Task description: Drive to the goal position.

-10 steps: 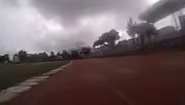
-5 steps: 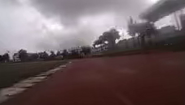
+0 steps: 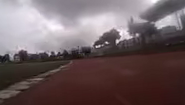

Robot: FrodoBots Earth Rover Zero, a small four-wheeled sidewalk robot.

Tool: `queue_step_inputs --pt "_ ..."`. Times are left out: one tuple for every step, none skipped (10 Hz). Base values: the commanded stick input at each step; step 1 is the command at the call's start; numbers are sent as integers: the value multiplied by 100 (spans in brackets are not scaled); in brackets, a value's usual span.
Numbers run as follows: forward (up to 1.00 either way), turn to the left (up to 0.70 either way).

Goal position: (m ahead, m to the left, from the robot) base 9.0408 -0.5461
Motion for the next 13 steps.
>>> queue_step_inputs --pt "50 0" --pt "50 0" --pt "50 0" --pt "50 0" --pt "50 0" --pt "50 0" --pt "50 0" --pt "50 0" --pt "50 0" --pt "50 0" --pt "50 0" --pt "50 0" --pt "50 0"
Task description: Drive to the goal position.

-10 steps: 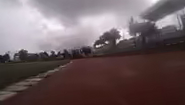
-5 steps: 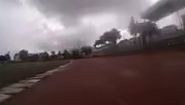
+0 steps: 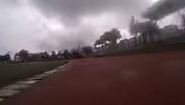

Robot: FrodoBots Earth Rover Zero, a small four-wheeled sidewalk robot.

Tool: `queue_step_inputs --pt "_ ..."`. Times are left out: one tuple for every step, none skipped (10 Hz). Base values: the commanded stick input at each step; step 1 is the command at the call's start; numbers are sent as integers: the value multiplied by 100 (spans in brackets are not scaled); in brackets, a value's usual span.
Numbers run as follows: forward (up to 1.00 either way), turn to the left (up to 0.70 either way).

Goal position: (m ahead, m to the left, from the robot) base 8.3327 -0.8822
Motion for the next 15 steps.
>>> queue_step_inputs --pt "50 0" --pt "50 0" --pt "50 0" --pt "50 0" --pt "50 0" --pt "50 0" --pt "50 0" --pt "50 0" --pt "50 0" --pt "50 0" --pt "50 0" --pt "50 0" --pt "50 0" --pt "50 0" --pt "50 0"
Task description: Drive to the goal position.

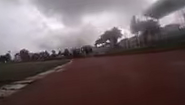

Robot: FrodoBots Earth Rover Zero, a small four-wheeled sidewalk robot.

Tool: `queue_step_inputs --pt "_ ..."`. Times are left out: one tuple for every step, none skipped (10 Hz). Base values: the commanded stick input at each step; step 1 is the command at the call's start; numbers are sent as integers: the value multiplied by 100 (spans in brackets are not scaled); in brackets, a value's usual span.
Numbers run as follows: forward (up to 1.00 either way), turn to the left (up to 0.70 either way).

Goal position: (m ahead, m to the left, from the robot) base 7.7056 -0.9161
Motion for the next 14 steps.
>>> queue_step_inputs --pt "50 0" --pt "50 0" --pt "50 0" --pt "50 0" --pt "50 0" --pt "50 0" --pt "50 0" --pt "50 0" --pt "50 0" --pt "50 0" --pt "50 0" --pt "50 0" --pt "50 0" --pt "50 0"
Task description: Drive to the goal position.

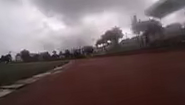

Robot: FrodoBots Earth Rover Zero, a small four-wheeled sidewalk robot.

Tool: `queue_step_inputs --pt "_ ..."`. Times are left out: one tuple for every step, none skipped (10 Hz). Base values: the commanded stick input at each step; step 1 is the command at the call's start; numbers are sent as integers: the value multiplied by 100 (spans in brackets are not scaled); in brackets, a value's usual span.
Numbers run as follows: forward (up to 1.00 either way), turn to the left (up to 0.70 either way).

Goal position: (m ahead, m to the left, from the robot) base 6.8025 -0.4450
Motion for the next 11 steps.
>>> queue_step_inputs --pt "50 0" --pt "50 0" --pt "50 0" --pt "50 0" --pt "50 0" --pt "50 0" --pt "50 0" --pt "50 0" --pt "50 0" --pt "50 0" --pt "50 0"
